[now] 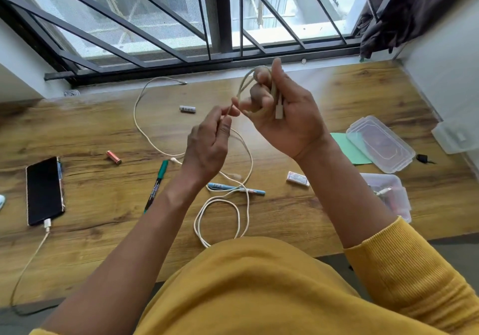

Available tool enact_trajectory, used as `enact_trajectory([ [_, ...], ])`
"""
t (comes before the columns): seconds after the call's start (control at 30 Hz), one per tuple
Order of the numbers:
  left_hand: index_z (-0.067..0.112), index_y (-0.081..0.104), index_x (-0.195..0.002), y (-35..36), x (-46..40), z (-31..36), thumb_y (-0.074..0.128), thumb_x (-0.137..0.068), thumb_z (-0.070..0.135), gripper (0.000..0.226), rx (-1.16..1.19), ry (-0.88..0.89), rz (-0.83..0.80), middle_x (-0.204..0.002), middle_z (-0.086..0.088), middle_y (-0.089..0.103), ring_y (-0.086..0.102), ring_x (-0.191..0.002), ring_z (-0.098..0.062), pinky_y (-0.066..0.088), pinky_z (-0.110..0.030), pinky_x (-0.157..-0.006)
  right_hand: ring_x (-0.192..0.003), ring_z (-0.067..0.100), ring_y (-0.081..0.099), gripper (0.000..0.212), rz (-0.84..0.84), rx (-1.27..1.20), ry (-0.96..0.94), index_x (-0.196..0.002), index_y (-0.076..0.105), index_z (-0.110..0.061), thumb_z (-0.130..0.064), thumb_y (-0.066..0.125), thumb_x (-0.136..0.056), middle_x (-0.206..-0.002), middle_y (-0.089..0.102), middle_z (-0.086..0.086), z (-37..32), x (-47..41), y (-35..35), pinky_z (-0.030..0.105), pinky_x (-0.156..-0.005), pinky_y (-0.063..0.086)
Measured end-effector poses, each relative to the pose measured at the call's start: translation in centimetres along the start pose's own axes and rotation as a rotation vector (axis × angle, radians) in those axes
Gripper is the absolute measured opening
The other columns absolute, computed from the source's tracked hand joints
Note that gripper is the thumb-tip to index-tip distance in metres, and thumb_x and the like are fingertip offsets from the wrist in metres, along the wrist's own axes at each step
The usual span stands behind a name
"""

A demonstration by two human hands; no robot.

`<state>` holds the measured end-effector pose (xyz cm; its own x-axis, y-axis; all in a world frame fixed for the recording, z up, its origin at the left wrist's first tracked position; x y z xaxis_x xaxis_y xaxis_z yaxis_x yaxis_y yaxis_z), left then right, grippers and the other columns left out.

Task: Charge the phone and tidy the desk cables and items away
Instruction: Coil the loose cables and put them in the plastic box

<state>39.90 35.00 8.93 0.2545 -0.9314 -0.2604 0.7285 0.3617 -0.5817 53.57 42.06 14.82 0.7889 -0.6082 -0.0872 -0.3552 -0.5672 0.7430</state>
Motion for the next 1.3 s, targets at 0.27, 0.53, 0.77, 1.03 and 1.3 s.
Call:
enact_trajectory([
  [0.27,0.026,0.073,-0.132,-0.8,0.9,0.7,0.053,-0.110,0.032,0.030,-0.214,0.070,-0.001,-0.097,0.005,0.078,0.068,-0.081,-0.014,0.051,-0.034,-0.065,-0.079,0.014,0.063,0.045,0.314,0.190,-0.030,-0.111,0.066,-0.020,-0.045,0.029,-0.115,-0.086,0.070,-0.004,-0.3,0.1,-2.3,0.034,-0.076,0.037],
  [0.53,0.029,0.075,-0.128,-0.2,1.4,2.4,0.057,-0.104,0.040,0.031,-0.236,0.221,-0.113,-0.093,0.007,0.079,0.069,-0.078,-0.017,0.057,-0.042,-0.068,-0.130,0.018,0.066,0.053,0.380,0.331,-0.035,-0.146,0.053,-0.020,-0.048,0.021,-0.115,-0.137,0.071,0.002,0.7,-0.4,-3.0,0.052,-0.105,0.030],
  [0.77,0.018,0.081,-0.117,-1.5,0.4,3.6,0.072,-0.094,0.037,0.031,-0.099,0.298,-0.217,-0.066,0.008,0.060,0.054,-0.058,-0.009,0.041,-0.026,-0.057,-0.124,0.000,0.061,0.042,0.535,0.767,-0.096,-0.148,0.052,-0.013,-0.034,0.033,-0.116,-0.134,0.072,0.000,2.6,-0.3,-3.0,0.010,-0.091,0.044],
  [1.03,0.010,0.077,-0.104,-5.6,-2.3,1.7,0.066,-0.094,0.013,0.015,0.205,0.148,-0.090,-0.073,-0.011,0.064,0.058,-0.063,-0.025,0.045,-0.039,-0.057,-0.051,0.015,0.065,0.054,0.211,0.972,0.035,-0.108,0.067,0.013,-0.031,0.037,-0.113,-0.053,0.055,0.017,5.1,-0.5,-2.8,0.042,-0.061,0.061],
  [1.3,0.010,0.074,-0.098,-5.7,-3.3,-0.1,0.073,-0.098,0.027,0.016,0.282,0.103,-0.086,-0.079,-0.005,0.066,0.056,-0.066,-0.011,0.045,-0.026,-0.060,-0.035,0.017,0.025,0.069,-0.136,0.604,0.255,-0.091,0.065,0.003,-0.044,0.020,-0.115,-0.040,0.032,-0.006,4.7,-0.1,0.0,0.041,-0.052,0.047],
])
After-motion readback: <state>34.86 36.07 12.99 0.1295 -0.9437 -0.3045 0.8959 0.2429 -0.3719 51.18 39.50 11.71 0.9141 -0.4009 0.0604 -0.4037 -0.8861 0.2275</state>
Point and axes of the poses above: each hand's wrist, its own x-axis away from the middle knuckle, its own y-axis out of the palm, z = x × y, the point moved 4 cm from there along -x, towards the middle knuckle
